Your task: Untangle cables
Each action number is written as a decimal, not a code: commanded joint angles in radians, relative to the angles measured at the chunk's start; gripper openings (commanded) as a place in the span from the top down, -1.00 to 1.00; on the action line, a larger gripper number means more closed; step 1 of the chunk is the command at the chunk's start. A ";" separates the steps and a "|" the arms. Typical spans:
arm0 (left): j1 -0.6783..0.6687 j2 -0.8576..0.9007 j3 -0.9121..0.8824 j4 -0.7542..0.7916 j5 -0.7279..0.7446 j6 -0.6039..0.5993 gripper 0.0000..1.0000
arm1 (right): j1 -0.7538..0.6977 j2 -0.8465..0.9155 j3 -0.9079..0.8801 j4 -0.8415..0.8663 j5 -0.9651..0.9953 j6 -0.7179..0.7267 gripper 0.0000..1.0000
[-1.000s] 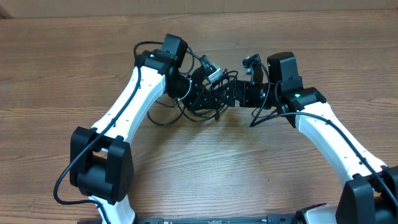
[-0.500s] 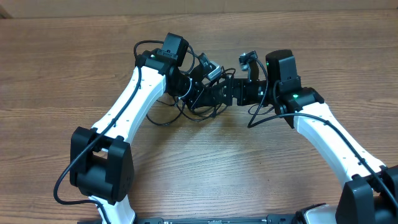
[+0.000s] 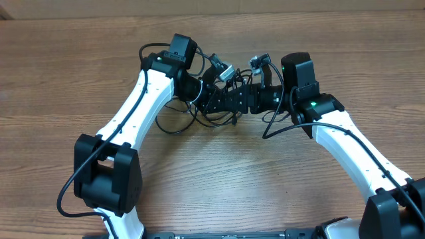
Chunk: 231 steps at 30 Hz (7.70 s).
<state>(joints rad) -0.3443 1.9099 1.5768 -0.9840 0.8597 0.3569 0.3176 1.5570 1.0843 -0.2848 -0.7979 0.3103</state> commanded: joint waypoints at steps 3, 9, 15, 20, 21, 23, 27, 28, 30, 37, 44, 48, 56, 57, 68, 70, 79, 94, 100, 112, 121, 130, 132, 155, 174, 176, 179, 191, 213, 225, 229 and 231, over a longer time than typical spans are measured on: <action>-0.031 -0.014 0.008 -0.006 0.139 0.017 0.91 | 0.002 0.003 0.009 0.078 0.080 0.035 -0.08; -0.031 -0.014 0.008 -0.005 0.139 0.037 0.92 | 0.002 0.003 0.009 0.101 0.083 0.073 -0.13; -0.031 -0.014 0.008 0.001 0.164 0.056 0.92 | 0.001 0.003 0.009 0.127 0.087 0.128 -0.11; -0.031 -0.014 0.008 0.021 0.215 0.068 0.91 | 0.001 0.003 0.009 0.122 0.091 0.128 0.02; -0.031 -0.014 0.008 0.021 0.215 0.068 0.92 | 0.001 0.003 0.009 0.122 0.091 0.128 0.07; -0.031 -0.014 0.008 0.018 0.214 0.067 0.91 | 0.001 0.003 0.009 0.121 0.095 0.128 0.24; -0.029 -0.014 0.008 0.022 0.209 0.066 0.92 | 0.001 0.003 0.009 0.119 0.094 0.128 0.57; -0.029 -0.014 0.008 0.024 0.206 0.066 0.92 | 0.001 0.003 0.009 0.119 0.094 0.128 0.61; -0.028 -0.014 0.008 0.026 0.204 0.065 0.92 | 0.001 0.003 0.009 0.119 0.094 0.128 0.76; -0.024 -0.014 0.008 0.072 0.119 -0.011 0.91 | 0.001 0.003 0.009 0.079 0.094 0.127 0.92; -0.015 -0.014 0.008 0.104 0.030 -0.058 0.92 | 0.001 0.003 0.009 0.000 0.093 0.108 0.92; -0.006 -0.014 0.008 0.103 -0.009 -0.064 0.91 | 0.001 0.003 0.009 -0.021 0.094 0.108 0.92; 0.024 -0.014 0.008 0.103 -0.122 -0.127 0.92 | 0.001 0.003 0.009 -0.044 0.093 0.108 0.92; 0.027 -0.014 0.008 0.103 -0.130 -0.133 0.91 | 0.001 0.003 0.009 -0.044 0.094 0.108 0.92; 0.038 -0.014 0.008 0.140 -0.240 -0.248 0.92 | 0.001 0.003 0.009 -0.070 0.093 0.105 0.92; 0.038 -0.014 0.008 0.154 -0.247 -0.278 0.92 | 0.001 0.003 0.009 -0.070 0.093 0.105 0.92; 0.038 -0.014 0.008 0.201 -0.268 -0.371 0.92 | 0.001 0.003 0.009 -0.070 0.094 0.105 0.92; 0.036 -0.014 0.008 0.237 -0.267 -0.404 0.92 | 0.001 0.003 0.009 -0.042 0.049 0.109 0.92; 0.037 -0.014 0.008 0.216 -0.303 -0.379 0.90 | -0.015 0.003 0.009 0.053 -0.104 0.189 0.92; 0.037 -0.014 0.008 0.175 -0.397 -0.378 0.91 | -0.056 0.003 0.009 0.076 -0.216 0.323 0.92; 0.036 -0.014 0.008 0.156 -0.391 -0.356 0.91 | -0.089 0.003 0.009 0.077 -0.201 0.314 0.92; 0.036 -0.014 0.008 -0.003 -0.181 0.001 0.92 | -0.184 0.003 0.009 0.083 -0.140 0.315 0.92; 0.036 -0.014 0.008 -0.031 -0.169 0.045 0.91 | -0.235 0.003 0.009 0.100 -0.135 0.331 0.92; 0.012 -0.014 0.008 -0.120 0.161 0.233 0.91 | -0.319 0.003 0.009 0.033 0.019 0.328 0.31; 0.060 -0.014 0.008 0.178 -0.111 -0.582 0.92 | -0.189 0.003 0.009 -0.118 -0.165 -0.014 0.16; 0.060 -0.014 0.008 0.198 -0.112 -0.669 0.92 | -0.155 0.003 0.009 -0.118 -0.151 -0.031 0.16; 0.060 -0.014 0.008 0.209 -0.112 -0.769 0.92 | -0.114 0.003 0.009 -0.118 -0.108 -0.031 0.15; 0.128 -0.014 0.008 0.089 -0.171 -1.237 0.92 | -0.077 0.003 0.009 -0.125 -0.066 -0.031 0.12; 0.163 -0.014 0.008 0.192 0.451 -1.757 0.91 | -0.077 0.003 0.009 -0.123 -0.055 -0.031 0.09; 0.160 -0.014 0.008 0.383 0.468 -2.041 0.92 | -0.077 0.003 0.009 -0.109 -0.029 -0.020 0.08; 0.153 -0.014 0.008 0.378 0.428 -2.058 0.91 | -0.077 0.003 0.009 -0.085 0.078 0.096 0.07; 0.143 -0.014 0.008 0.377 0.383 -2.070 0.91 | -0.077 0.003 0.009 -0.060 0.082 0.118 0.07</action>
<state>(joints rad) -0.1791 1.9118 1.5677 -0.6048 1.2797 -1.6684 0.2371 1.5627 1.0969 -0.3725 -0.7761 0.3588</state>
